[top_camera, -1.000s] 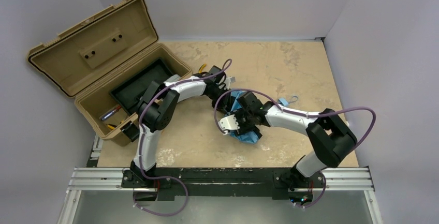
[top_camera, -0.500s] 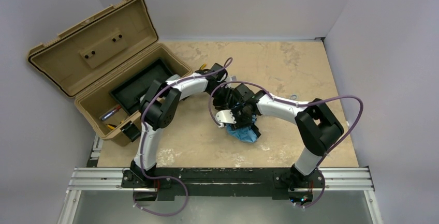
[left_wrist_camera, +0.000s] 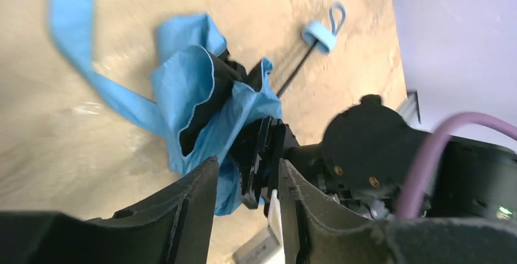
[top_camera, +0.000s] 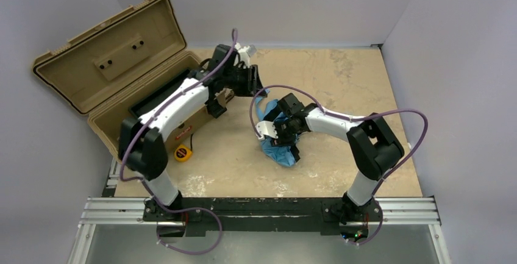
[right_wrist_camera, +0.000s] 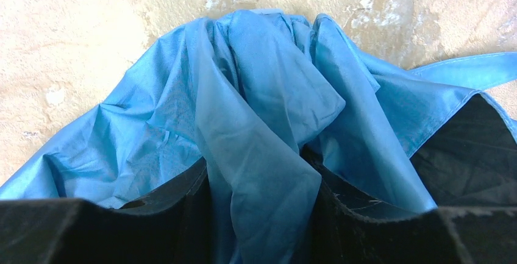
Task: Put away the umbrella
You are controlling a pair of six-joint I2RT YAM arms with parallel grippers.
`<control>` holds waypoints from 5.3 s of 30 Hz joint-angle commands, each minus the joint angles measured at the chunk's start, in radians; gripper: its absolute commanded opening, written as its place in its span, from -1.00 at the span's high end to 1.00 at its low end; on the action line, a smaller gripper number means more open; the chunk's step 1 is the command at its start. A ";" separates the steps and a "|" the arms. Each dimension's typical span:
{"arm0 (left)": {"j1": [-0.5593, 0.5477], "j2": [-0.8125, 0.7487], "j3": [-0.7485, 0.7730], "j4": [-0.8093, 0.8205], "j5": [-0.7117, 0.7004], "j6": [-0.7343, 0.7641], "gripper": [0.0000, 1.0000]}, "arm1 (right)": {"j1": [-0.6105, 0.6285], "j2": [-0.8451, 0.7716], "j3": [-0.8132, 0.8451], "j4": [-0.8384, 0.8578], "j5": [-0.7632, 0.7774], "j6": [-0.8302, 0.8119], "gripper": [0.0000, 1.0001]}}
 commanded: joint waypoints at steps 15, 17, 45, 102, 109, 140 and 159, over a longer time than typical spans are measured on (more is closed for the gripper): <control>0.038 -1.064 -1.014 0.652 -0.277 0.318 -0.86 | -0.045 0.210 0.058 -0.209 -0.040 0.058 0.54; 0.027 -1.104 -1.070 0.648 -0.213 0.346 -0.80 | -0.054 0.223 0.073 -0.241 -0.047 0.044 0.55; -0.453 -0.361 -0.971 1.121 -0.487 0.932 -0.75 | -0.089 0.261 0.116 -0.262 -0.063 0.115 0.58; -0.447 -0.296 -0.956 1.219 -0.499 0.989 -0.62 | -0.104 0.424 0.224 -0.589 -0.201 -0.081 0.77; -0.447 -0.212 -0.896 1.215 -0.479 0.998 -0.61 | -0.105 0.438 0.242 -0.659 -0.265 -0.123 0.80; -0.368 -0.047 -0.905 0.929 -0.349 0.979 -0.13 | -0.204 0.246 0.295 -0.550 -0.393 -0.113 0.13; -0.234 0.041 -0.630 0.447 -0.143 0.849 0.61 | -0.295 -0.267 0.169 -0.350 -0.450 -0.163 -0.39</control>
